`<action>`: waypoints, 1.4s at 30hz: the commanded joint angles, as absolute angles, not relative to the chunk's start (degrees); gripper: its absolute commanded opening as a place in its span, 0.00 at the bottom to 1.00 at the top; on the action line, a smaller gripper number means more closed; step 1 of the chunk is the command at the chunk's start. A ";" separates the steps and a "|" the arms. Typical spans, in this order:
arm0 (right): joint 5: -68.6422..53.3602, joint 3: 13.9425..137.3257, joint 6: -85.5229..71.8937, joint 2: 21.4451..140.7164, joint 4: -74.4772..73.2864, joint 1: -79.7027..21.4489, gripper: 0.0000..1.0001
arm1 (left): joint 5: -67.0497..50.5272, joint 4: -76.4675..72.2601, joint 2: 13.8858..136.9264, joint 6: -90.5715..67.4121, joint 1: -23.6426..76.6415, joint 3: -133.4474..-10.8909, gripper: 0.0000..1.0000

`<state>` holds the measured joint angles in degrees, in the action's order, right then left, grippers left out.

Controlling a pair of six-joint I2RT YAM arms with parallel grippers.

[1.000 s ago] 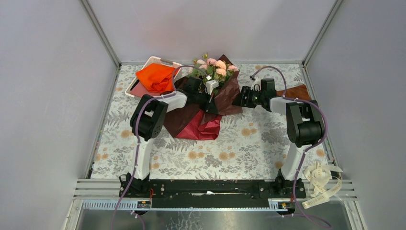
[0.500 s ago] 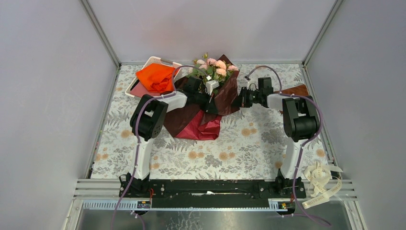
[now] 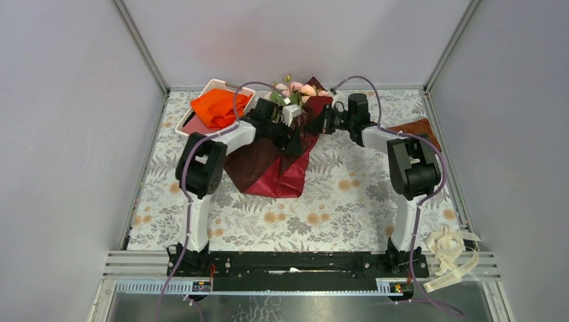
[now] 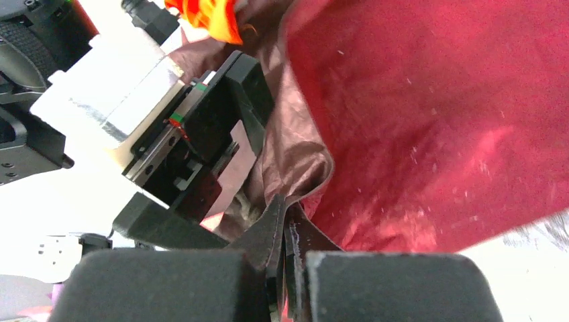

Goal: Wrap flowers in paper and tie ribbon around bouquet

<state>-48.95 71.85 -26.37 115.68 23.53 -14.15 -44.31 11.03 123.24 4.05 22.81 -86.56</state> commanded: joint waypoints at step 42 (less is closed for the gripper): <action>-27.62 85.35 -22.36 112.40 11.94 -27.89 0.51 | -38.62 5.32 110.84 -11.24 9.52 -69.65 0.00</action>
<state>-31.42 89.56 -30.15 124.57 18.98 -26.96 -40.62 7.25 107.94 -3.73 12.47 -71.77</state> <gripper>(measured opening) 0.414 0.007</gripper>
